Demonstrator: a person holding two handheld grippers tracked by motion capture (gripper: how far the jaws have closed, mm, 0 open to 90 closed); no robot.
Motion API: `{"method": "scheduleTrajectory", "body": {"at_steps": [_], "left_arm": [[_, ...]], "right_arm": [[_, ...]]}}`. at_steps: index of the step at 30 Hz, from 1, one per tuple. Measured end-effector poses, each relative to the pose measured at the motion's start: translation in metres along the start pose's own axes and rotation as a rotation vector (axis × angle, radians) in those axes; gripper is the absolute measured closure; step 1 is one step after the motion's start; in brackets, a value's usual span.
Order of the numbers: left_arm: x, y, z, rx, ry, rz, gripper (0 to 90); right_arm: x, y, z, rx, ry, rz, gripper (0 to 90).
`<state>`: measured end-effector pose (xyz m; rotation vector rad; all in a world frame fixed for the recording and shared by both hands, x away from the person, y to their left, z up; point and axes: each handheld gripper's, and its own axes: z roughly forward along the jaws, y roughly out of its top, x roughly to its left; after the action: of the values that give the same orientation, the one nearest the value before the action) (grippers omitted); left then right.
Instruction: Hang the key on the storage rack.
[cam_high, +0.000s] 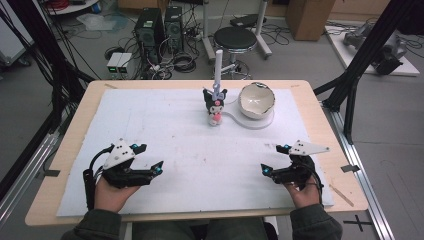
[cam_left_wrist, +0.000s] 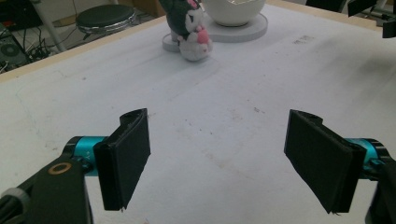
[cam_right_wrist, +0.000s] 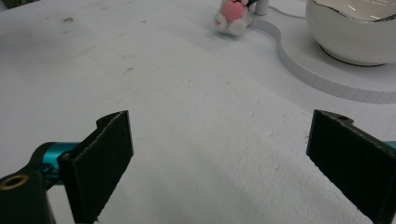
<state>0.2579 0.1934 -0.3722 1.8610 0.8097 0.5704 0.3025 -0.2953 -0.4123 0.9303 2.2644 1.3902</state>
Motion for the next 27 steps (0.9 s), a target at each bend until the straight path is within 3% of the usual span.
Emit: {"method": "scheduleTrajectory", "body": {"at_steps": [27], "left_arm": [[0.001,-0.017,-0.012,0.002,0.018,-0.004,22.9]], "right_arm": [[0.000,0.000,0.001,0.009,-0.004,-0.002,6.2]]}}
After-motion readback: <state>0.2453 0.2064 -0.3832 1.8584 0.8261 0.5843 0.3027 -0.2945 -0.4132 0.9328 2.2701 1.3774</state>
